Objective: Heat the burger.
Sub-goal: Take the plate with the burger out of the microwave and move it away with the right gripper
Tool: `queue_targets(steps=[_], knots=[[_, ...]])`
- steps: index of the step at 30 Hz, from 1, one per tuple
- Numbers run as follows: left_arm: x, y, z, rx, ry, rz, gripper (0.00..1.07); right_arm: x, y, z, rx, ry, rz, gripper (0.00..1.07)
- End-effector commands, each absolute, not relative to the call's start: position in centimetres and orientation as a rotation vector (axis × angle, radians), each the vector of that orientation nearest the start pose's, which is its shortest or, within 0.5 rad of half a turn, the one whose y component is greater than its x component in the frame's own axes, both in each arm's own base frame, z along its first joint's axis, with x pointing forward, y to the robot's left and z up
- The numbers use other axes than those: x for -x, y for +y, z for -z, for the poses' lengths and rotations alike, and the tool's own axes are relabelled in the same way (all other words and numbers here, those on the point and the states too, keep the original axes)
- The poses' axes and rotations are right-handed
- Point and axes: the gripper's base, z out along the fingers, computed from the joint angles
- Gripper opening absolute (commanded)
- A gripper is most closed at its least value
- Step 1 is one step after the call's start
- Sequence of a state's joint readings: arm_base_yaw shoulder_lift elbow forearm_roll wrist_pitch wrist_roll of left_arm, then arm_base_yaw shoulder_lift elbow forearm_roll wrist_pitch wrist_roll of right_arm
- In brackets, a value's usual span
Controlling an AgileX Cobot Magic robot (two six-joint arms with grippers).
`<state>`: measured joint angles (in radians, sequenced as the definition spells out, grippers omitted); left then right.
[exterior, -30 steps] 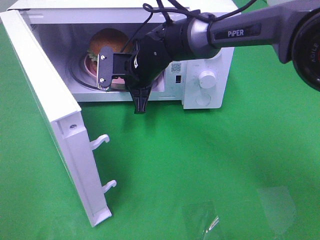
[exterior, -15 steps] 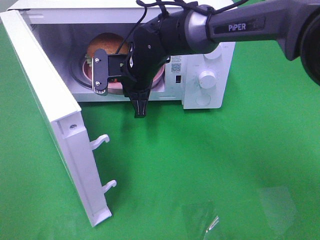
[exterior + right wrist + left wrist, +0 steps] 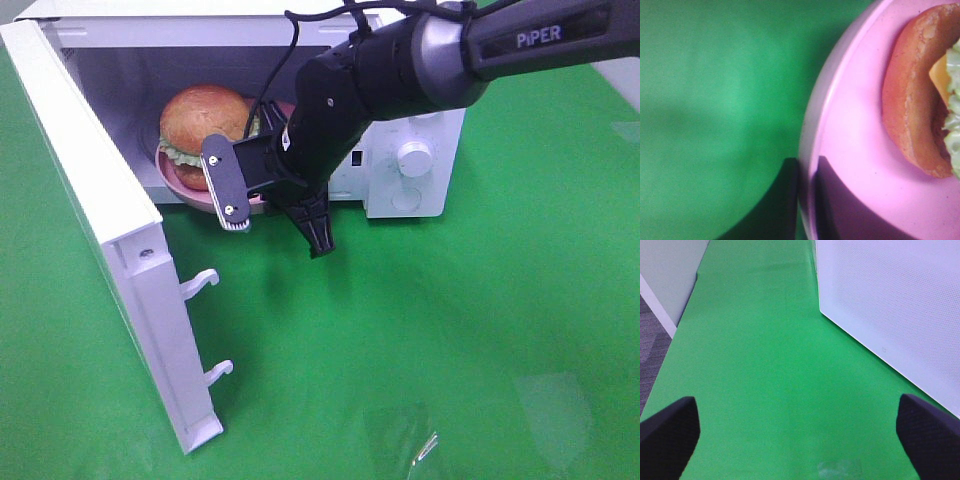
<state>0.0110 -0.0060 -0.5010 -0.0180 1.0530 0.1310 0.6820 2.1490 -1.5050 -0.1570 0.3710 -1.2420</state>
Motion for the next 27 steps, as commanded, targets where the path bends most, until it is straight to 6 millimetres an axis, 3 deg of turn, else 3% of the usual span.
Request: queue_targets(steps=[1,13,27], knots=[[0.8,-0.2,-27.9,-0.118,1.997,-0.064,1.00,-35.5,28.1,-17.0,2.145,1.182,0.416,0.00],[0.8,-0.2,-27.9,-0.118,1.997,-0.064,1.00,-32.6,25.8,-18.9,2.121,1.025,0.478,0.00],[0.8,-0.2,-27.9,-0.118,1.997,-0.064,1.00,-29.8,23.6,-20.2,2.101,1.035,0.468,0.00]])
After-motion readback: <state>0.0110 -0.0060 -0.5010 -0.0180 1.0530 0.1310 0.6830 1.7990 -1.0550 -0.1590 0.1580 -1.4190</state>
